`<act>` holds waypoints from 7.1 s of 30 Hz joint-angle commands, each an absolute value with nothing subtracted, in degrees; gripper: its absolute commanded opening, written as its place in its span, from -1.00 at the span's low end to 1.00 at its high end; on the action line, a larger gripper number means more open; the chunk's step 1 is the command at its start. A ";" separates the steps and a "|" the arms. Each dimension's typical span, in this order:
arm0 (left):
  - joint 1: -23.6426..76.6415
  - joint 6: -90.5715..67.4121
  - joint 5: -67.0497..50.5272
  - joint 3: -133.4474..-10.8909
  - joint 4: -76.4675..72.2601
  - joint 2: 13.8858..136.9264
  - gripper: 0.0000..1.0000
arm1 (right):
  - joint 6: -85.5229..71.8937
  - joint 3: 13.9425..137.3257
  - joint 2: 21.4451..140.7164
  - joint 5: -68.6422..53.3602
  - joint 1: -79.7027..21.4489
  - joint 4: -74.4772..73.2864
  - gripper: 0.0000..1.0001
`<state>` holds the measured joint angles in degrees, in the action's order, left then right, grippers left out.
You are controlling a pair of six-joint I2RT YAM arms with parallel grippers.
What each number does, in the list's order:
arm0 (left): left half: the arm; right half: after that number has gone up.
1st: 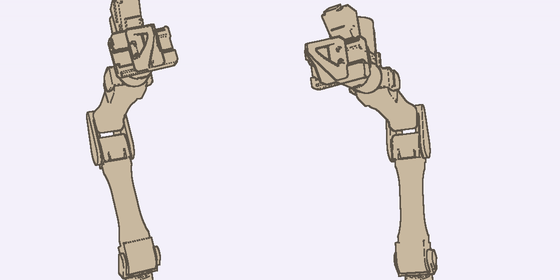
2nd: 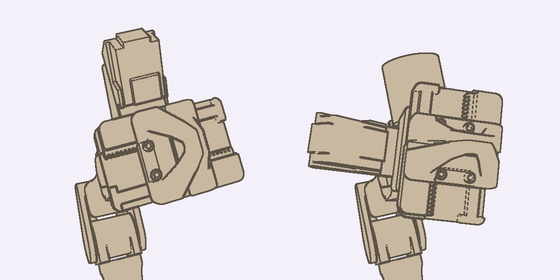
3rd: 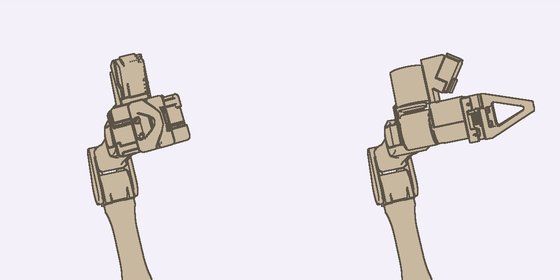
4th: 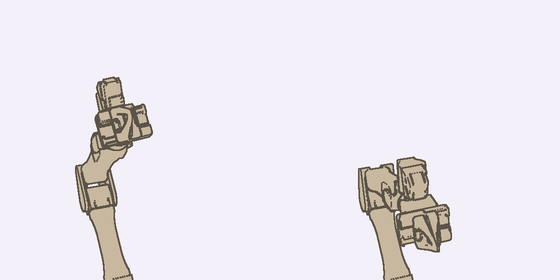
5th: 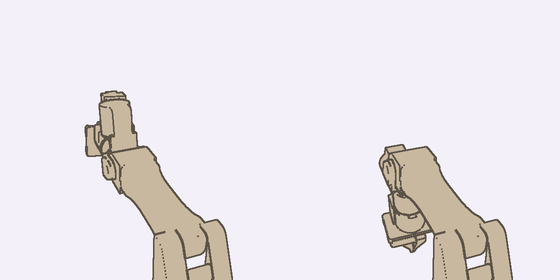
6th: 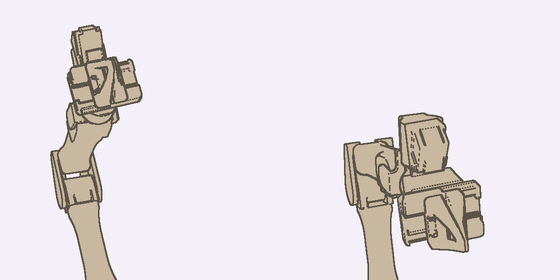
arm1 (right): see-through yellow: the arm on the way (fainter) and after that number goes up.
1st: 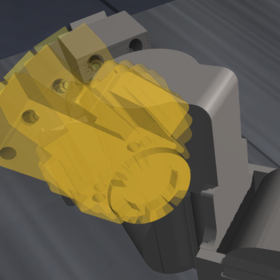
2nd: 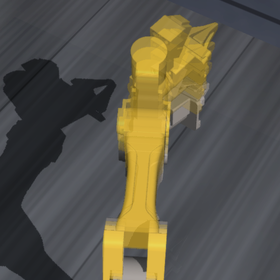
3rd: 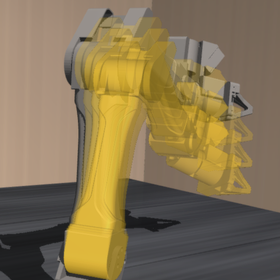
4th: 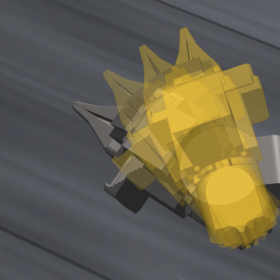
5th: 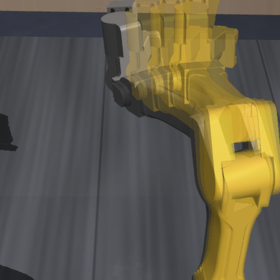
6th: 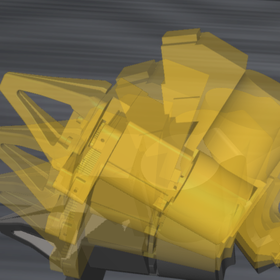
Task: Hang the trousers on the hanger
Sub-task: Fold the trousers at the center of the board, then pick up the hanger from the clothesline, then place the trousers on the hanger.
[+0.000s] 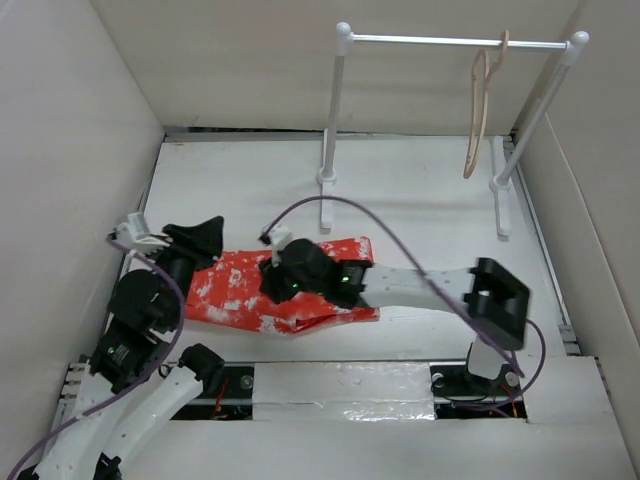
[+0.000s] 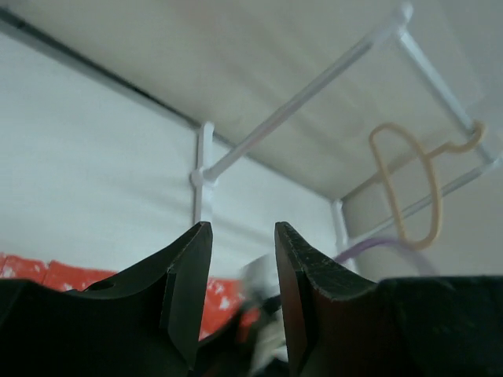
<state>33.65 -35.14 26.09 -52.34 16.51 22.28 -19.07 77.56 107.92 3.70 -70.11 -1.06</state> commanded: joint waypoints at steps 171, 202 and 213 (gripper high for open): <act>63.37 -49.57 45.00 -35.60 -42.71 89.03 -1.00 | -22.50 24.08 81.82 -12.74 -33.40 27.33 -0.15; 64.69 -28.40 47.45 -36.89 -22.16 71.10 -1.00 | -18.02 19.16 43.77 -13.63 -3.60 2.64 -1.00; 64.69 -21.62 51.86 -41.49 -17.67 74.35 -1.00 | -19.86 21.97 45.79 -15.12 -1.41 5.19 -1.00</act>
